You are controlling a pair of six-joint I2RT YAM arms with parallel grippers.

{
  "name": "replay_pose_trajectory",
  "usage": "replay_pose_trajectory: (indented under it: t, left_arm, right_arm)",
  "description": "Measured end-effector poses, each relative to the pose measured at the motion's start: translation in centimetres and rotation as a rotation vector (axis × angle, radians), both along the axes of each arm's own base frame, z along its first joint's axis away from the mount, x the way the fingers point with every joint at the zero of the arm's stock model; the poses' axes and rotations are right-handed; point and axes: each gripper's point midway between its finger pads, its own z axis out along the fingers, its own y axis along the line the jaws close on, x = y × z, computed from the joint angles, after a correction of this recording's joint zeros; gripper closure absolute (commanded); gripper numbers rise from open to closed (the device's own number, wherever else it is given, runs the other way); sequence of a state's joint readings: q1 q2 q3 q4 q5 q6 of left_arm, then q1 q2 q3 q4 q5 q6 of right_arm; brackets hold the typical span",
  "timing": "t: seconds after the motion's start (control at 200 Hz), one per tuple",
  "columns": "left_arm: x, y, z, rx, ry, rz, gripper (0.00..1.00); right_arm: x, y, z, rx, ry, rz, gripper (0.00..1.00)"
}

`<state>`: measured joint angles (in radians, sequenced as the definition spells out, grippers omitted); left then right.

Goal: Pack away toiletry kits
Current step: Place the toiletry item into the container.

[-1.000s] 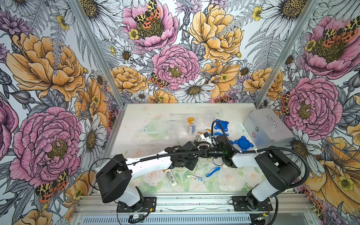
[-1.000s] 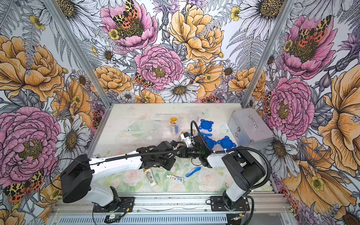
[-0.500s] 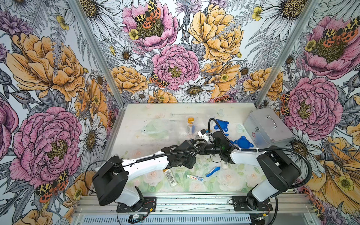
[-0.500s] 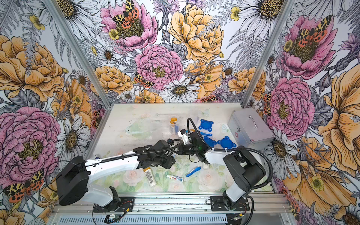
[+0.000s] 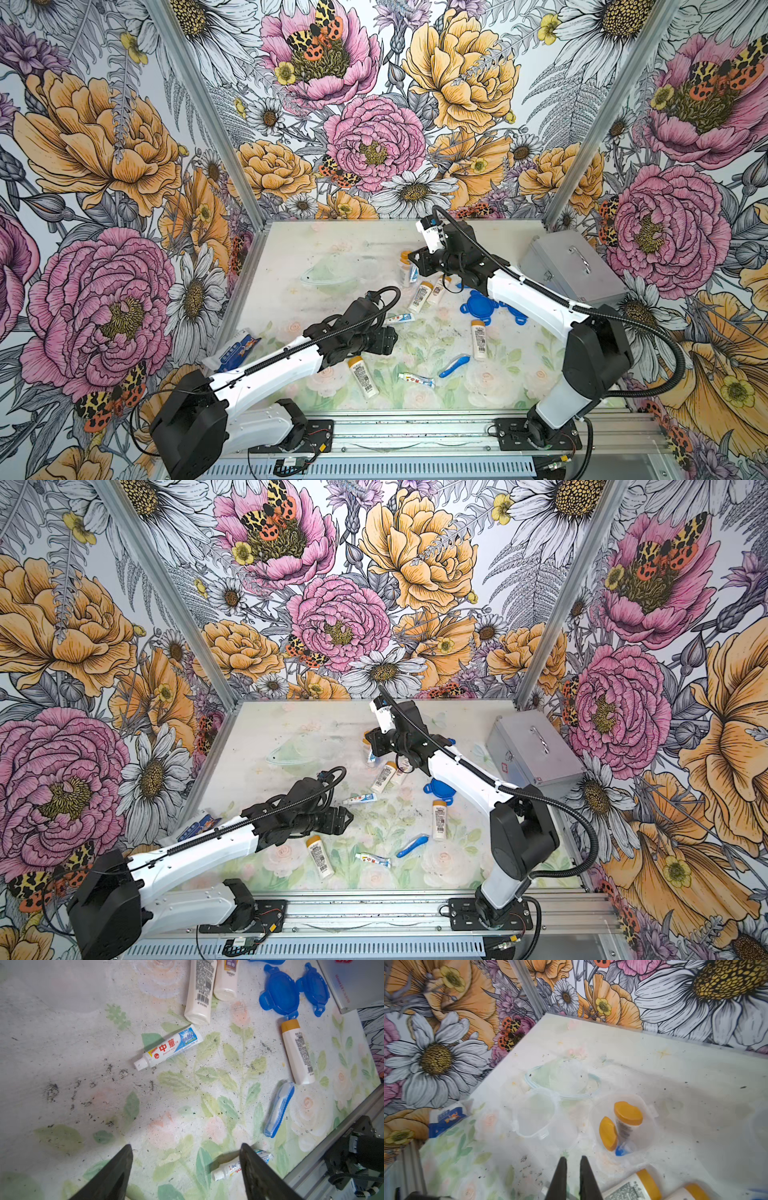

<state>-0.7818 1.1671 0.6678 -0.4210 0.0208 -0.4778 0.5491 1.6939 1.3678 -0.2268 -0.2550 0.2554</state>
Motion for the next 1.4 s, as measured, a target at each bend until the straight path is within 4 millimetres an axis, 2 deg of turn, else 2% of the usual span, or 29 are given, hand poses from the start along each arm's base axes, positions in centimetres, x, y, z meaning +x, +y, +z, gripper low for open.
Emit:
replay_pose_trajectory:
  t: [0.21, 0.43, 0.701, 1.076, 1.396]
  left_arm:
    - [-0.2, 0.1, -0.4, 0.002, 0.011, 0.002, 0.19]
    - [-0.7, -0.4, -2.1, 0.031, 0.062, -0.023, 0.19]
    - [-1.1, -0.9, -2.3, 0.037, 0.067, -0.045, 0.19]
    - [-1.1, -0.9, -2.1, 0.033, 0.063, -0.044, 0.19]
    - [-1.1, -1.0, -1.9, 0.028, 0.058, -0.045, 0.19]
  right_arm:
    - [5.2, 0.2, -0.7, -0.120, -0.081, -0.085, 1.00]
    - [7.9, -0.2, -0.6, -0.169, -0.124, -0.127, 1.00]
    - [8.3, -0.4, -1.8, -0.192, -0.105, -0.128, 1.00]
    - [8.2, -0.4, -1.8, -0.192, -0.102, -0.129, 1.00]
    - [7.1, -1.6, -1.3, -0.207, -0.102, -0.151, 1.00]
